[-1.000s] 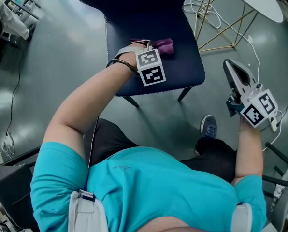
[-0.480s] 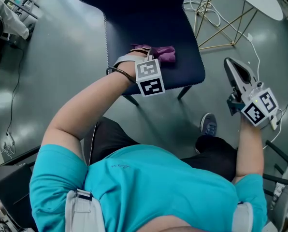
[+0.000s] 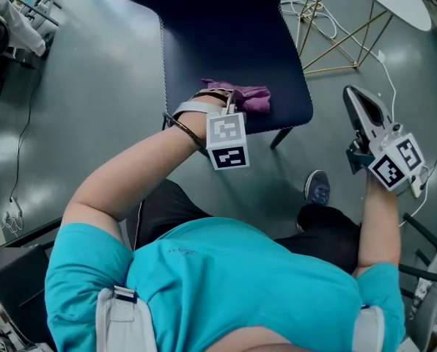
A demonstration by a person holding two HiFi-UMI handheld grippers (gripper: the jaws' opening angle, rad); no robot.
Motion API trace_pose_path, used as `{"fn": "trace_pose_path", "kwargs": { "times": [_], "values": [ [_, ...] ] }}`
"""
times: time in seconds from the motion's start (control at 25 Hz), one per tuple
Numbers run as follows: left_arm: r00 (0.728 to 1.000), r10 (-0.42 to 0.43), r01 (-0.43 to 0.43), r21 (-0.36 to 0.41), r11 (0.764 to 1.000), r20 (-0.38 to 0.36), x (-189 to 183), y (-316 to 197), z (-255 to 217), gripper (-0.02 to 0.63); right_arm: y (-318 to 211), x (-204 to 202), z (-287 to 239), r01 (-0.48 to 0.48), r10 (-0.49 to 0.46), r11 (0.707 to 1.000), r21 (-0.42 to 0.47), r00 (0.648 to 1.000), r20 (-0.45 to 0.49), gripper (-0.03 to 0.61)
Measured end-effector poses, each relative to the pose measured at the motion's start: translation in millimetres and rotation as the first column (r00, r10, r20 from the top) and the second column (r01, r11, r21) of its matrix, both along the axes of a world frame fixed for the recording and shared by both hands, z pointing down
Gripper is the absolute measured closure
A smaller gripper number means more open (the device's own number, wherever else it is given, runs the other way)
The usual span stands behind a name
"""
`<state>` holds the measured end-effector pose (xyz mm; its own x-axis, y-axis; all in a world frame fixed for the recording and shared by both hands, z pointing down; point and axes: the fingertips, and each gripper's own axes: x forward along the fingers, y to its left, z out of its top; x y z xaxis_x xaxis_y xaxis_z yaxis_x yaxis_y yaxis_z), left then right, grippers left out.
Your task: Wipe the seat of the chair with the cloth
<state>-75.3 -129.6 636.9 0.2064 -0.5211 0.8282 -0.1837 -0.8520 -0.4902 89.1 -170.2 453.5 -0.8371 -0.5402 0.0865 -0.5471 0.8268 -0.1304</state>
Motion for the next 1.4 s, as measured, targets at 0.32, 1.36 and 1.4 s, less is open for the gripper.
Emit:
{"fn": "trace_pose_path", "kwargs": {
  "times": [0.32, 1.36, 1.4],
  "values": [
    [1.000, 0.005, -0.006, -0.030, 1.000, -0.015, 7, 36, -1, 0.565, 2, -4, 4, 0.017, -0.017, 1.000, -0.004, 1.000, 0.004, 0.588],
    [0.947, -0.086, 0.059, -0.099, 0.993, -0.308, 40, -35, -90, 0.563, -9, 46, 5, -0.056, 0.056, 0.998, 0.001, 0.998, 0.028, 0.588],
    [0.954, -0.103, 0.086, -0.071, 0.994, -0.283, 38, -57, -88, 0.563, -10, 54, 6, -0.065, 0.065, 0.998, -0.001, 0.997, 0.030, 0.588]
  ]
}}
